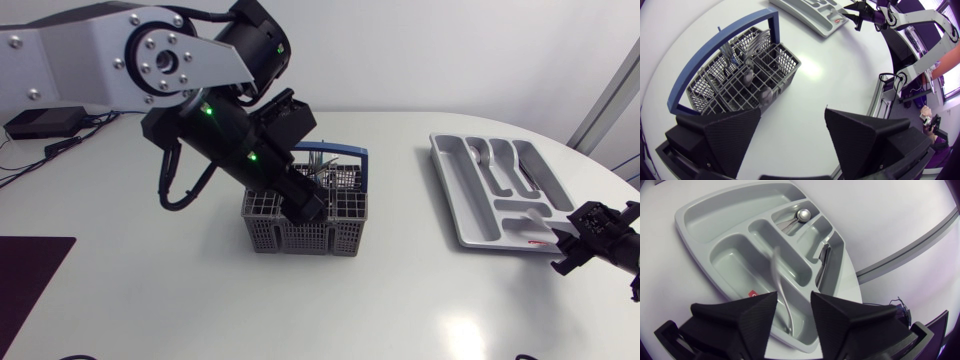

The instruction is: Unload the cutlery basket into the drawer organizer.

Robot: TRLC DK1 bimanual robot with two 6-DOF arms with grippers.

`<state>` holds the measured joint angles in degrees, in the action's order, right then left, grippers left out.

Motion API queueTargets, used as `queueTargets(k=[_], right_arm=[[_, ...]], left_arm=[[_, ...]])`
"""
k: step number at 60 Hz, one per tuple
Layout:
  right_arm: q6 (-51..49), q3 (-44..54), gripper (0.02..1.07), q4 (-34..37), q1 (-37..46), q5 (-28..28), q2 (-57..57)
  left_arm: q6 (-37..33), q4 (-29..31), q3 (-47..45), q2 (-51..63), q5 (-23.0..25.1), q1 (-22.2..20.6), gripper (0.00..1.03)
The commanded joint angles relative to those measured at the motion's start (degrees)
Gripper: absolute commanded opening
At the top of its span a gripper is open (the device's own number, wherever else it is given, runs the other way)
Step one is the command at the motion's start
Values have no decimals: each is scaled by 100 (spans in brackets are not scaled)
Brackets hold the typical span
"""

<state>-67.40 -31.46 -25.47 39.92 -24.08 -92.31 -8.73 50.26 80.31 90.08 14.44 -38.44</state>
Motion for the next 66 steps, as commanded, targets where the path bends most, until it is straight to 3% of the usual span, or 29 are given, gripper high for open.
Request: queueTargets(k=[1, 8, 23, 35, 46, 54, 66], right_arm=[[-125, 211, 97, 25, -99, 70, 363], [-107, 228, 97, 341, -134, 78, 882], [473, -352, 100, 2196, -151, -229, 1972], [1264, -492, 99, 3347, -846, -229, 2305], [1897, -448, 99, 3971, -1531, -212, 2613], [2160, -264, 99, 4050, -2032, -115, 2806], [2292, -141, 99, 4015, -2313, -9, 2798]], left_arm=[[100, 116, 142, -167, -46, 3, 97], [91, 203, 204, -228, -90, 12, 97], [109, 397, 222, -281, -266, -41, 97], [214, 379, -51, -237, -714, -322, 97], [337, -315, -534, -210, -1980, -850, 97], [355, -878, -842, -140, -2920, -1289, 96], [416, -1097, -912, 185, -3641, -1500, 96]])
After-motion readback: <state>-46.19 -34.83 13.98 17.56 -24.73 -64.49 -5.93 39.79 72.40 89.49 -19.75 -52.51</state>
